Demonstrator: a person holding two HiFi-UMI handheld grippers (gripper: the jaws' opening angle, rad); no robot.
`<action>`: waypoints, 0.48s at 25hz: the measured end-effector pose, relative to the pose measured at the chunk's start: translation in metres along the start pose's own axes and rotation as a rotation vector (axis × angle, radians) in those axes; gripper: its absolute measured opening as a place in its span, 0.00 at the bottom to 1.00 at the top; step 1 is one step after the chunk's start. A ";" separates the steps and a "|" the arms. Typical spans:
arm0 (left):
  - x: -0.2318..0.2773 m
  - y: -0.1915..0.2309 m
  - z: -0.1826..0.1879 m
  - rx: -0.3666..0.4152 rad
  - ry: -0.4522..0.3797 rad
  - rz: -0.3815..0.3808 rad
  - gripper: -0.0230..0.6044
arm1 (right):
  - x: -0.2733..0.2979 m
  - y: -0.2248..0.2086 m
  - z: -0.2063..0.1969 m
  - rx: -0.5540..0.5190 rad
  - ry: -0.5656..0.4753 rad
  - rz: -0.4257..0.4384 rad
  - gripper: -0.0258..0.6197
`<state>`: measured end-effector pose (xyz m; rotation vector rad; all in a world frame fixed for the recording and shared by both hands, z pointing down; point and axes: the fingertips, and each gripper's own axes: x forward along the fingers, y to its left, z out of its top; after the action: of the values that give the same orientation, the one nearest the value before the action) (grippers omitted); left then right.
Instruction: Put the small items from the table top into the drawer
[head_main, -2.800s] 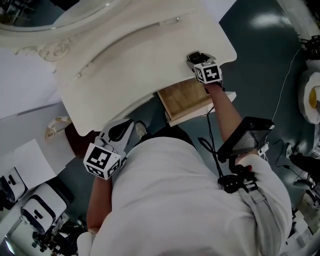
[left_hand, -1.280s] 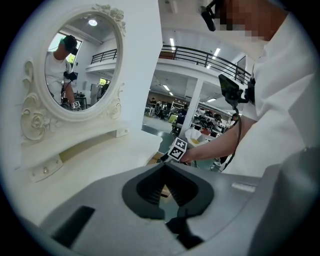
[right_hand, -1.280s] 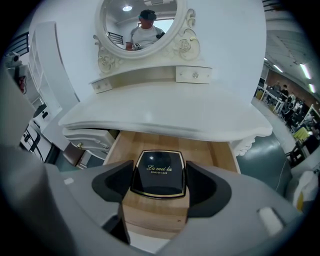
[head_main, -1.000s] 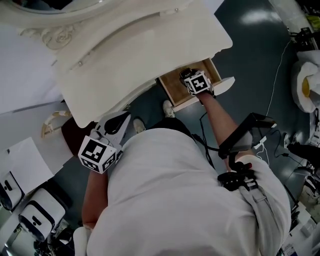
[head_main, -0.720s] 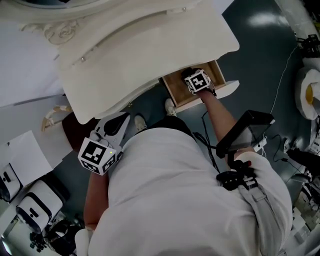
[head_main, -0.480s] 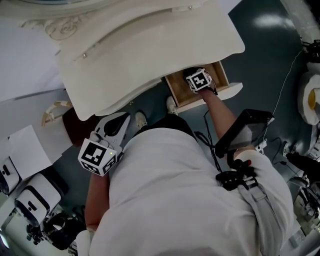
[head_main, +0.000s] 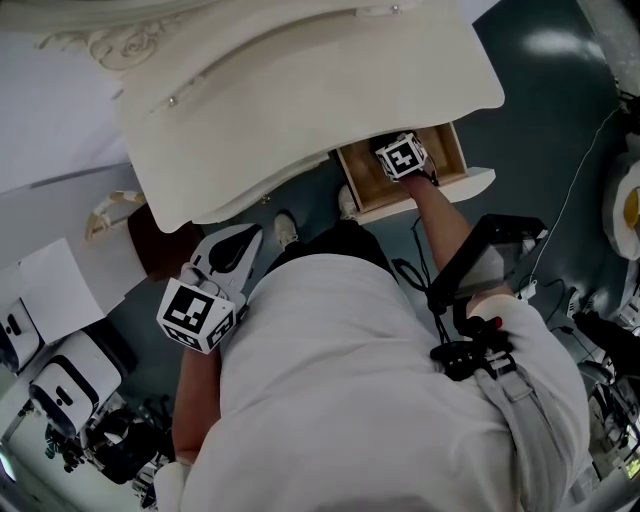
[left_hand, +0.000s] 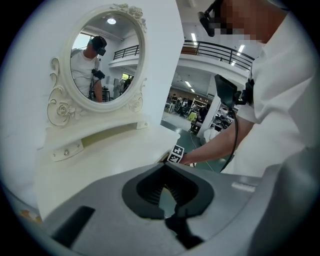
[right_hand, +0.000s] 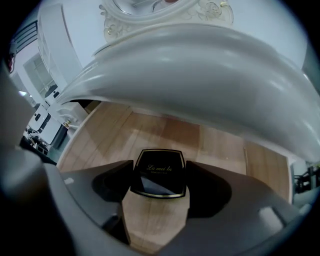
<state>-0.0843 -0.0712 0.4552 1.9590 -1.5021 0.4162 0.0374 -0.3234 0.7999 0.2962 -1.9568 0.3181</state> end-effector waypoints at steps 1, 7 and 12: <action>0.000 0.000 0.000 0.000 0.001 0.000 0.04 | 0.001 0.000 -0.001 -0.003 -0.004 0.002 0.55; 0.000 0.009 -0.002 0.000 0.008 -0.009 0.04 | 0.009 0.002 -0.004 0.023 0.012 0.012 0.56; -0.001 0.012 -0.002 0.003 0.007 -0.015 0.04 | 0.012 0.004 -0.004 0.025 0.027 0.028 0.56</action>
<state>-0.0956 -0.0708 0.4592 1.9677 -1.4825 0.4186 0.0353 -0.3191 0.8118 0.2791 -1.9334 0.3632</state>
